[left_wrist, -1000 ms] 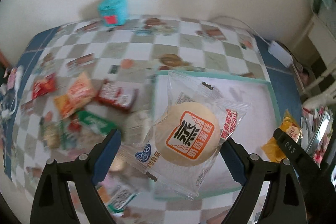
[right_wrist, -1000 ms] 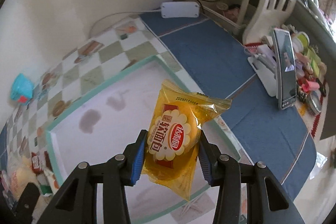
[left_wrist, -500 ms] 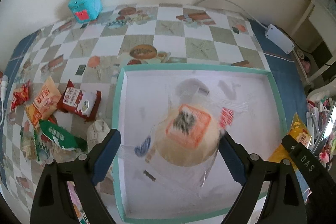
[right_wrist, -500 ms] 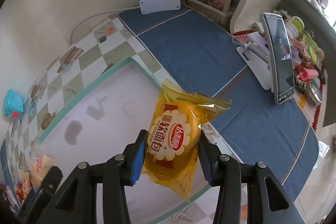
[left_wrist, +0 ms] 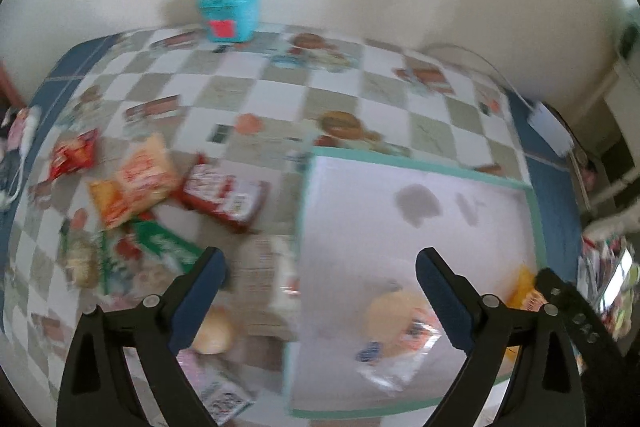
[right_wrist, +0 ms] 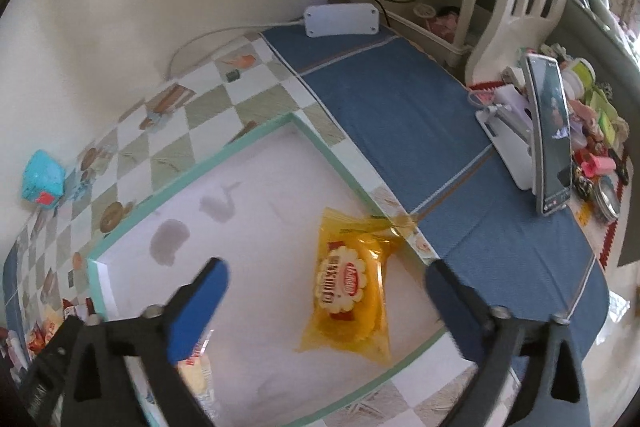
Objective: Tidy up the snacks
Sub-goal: 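Lift both open grippers away from the tray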
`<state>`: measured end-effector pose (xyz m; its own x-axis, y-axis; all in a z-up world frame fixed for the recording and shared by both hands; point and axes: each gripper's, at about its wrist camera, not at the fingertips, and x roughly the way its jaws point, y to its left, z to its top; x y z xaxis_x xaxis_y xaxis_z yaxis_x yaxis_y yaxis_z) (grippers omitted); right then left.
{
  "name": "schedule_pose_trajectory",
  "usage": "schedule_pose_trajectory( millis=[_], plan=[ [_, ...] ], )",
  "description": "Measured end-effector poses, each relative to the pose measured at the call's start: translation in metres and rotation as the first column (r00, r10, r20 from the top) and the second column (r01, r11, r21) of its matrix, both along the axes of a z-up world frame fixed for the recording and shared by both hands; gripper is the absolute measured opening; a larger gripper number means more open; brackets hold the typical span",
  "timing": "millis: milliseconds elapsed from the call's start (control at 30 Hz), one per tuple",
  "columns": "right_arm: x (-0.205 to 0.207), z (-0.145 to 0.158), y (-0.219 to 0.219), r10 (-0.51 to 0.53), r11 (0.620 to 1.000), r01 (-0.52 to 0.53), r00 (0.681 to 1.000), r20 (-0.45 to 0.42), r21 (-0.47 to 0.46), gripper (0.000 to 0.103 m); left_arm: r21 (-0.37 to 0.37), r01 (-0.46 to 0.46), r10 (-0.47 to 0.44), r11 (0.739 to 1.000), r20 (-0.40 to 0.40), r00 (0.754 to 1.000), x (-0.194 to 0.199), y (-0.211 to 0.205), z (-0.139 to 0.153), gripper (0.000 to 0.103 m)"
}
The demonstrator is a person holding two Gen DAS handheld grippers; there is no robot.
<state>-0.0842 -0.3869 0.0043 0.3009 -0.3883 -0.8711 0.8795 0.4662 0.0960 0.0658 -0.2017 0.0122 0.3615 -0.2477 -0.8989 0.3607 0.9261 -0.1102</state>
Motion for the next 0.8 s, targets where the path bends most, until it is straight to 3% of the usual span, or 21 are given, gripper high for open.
schedule_pose_trajectory(
  millis=[133, 233, 433, 800],
  plan=[
    [0.002, 0.008, 0.01, 0.031, 0.999, -0.034, 0.996, 0.083, 0.036, 0.103, 0.026, -0.09, 0.09, 0.996, 0.011, 0.996, 0.01, 0.034, 0.002, 0.097],
    [0.005, 0.019, 0.024, 0.056, 0.998, -0.056, 0.993, 0.104, 0.001, 0.103, 0.075, -0.152, 0.151, 0.985, 0.023, 0.988, 0.016, 0.057, 0.005, 0.097],
    [0.013, 0.032, 0.051, 0.138, 0.988, -0.149, 0.964, 0.226, 0.03, 0.103, 0.125, -0.245, 0.239, 0.962, 0.059, 0.969, 0.02, 0.101, 0.015, 0.097],
    [0.031, 0.049, 0.12, 0.317, 0.948, -0.314, 0.921, 0.227, -0.05, 0.103, 0.115, -0.336, 0.323, 0.935, 0.118, 0.939, 0.006, 0.166, 0.035, 0.097]
  ],
)
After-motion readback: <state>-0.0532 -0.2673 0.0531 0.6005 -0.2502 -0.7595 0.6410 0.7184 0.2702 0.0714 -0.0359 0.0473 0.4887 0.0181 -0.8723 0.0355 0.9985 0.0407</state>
